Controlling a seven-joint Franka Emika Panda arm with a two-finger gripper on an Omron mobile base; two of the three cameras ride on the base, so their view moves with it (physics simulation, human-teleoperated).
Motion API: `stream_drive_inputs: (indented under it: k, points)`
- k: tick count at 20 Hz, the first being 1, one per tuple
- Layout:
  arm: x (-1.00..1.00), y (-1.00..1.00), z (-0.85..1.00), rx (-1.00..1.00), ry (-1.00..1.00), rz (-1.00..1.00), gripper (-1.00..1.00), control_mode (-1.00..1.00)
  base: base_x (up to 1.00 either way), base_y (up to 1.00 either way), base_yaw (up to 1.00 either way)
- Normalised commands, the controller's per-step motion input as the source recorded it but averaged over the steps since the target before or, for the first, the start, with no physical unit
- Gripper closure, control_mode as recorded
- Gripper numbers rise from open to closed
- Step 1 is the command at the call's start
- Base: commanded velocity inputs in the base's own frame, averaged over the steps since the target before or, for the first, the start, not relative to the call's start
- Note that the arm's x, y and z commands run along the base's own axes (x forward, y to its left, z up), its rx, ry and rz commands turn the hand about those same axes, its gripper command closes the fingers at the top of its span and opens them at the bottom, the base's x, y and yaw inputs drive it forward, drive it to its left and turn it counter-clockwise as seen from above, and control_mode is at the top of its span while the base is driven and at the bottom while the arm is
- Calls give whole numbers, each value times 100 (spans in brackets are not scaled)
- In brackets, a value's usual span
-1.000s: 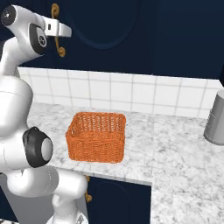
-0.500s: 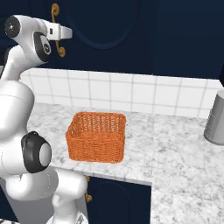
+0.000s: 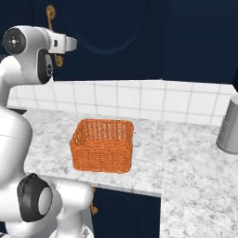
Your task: Open the cabinet, pick up the bread from the cabinet and place it in the basket. Then move the basket to the dining counter.
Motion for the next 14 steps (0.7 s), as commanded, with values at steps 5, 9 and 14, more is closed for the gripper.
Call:
stream_drive_inputs:
  k: [5,9,14]
  points:
    - [-99,-68,0,12,-2,25,100,-100,0,0,0]
    - [-100,-95,6,23,0,21,100,-100,0,0,0]
    - [-87,-100,-1,11,1,17,100,-100,0,0,0]
